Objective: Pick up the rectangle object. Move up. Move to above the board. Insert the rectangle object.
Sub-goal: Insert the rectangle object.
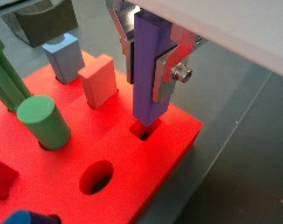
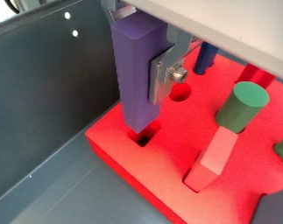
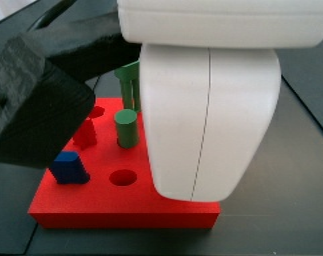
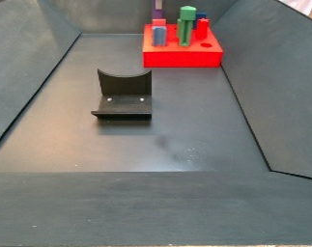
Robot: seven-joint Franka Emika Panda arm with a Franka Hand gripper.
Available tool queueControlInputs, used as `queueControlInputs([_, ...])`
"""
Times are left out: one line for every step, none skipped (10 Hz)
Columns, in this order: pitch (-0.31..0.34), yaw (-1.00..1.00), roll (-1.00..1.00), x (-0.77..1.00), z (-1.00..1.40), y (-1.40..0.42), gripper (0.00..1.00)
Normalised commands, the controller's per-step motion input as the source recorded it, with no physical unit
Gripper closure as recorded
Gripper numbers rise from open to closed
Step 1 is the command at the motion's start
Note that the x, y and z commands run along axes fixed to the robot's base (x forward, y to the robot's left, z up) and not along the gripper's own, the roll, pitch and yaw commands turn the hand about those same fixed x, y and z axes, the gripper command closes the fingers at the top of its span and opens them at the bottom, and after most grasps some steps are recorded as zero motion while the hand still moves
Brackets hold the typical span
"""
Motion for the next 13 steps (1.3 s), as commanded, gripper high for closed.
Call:
queueControlInputs([0.000, 0.11, 0.00, 0.04, -0.19, 0.00, 1.00])
queueControlInputs([0.000, 0.12, 0.00, 0.03, -0.19, 0.00, 1.00])
queueControlInputs([0.000, 0.08, 0.00, 0.02, -0.15, 0.00, 1.00])
queueControlInputs([0.000, 0.05, -0.01, 0.04, -0.15, 0.00, 1.00])
queueControlInputs([0.000, 0.04, -0.03, 0.03, -0.15, 0.00, 1.00])
queueControlInputs([0.000, 0.04, -0.03, 0.04, -0.15, 0.00, 1.00])
queueControlInputs([0.000, 0.02, -0.04, 0.03, -0.14, 0.00, 1.00])
queueControlInputs([0.000, 0.01, -0.03, 0.00, -0.17, 0.00, 1.00])
queueControlInputs([0.000, 0.01, -0.04, 0.00, -0.15, 0.00, 1.00])
queueControlInputs([0.000, 0.02, -0.04, 0.00, -0.15, 0.00, 1.00])
queueControlInputs([0.000, 0.02, -0.05, 0.00, -0.15, 0.00, 1.00])
queueControlInputs([0.000, 0.02, -0.06, 0.00, -0.14, 0.00, 1.00])
queueControlInputs([-0.007, 0.01, -0.06, 0.00, -0.16, 0.00, 1.00])
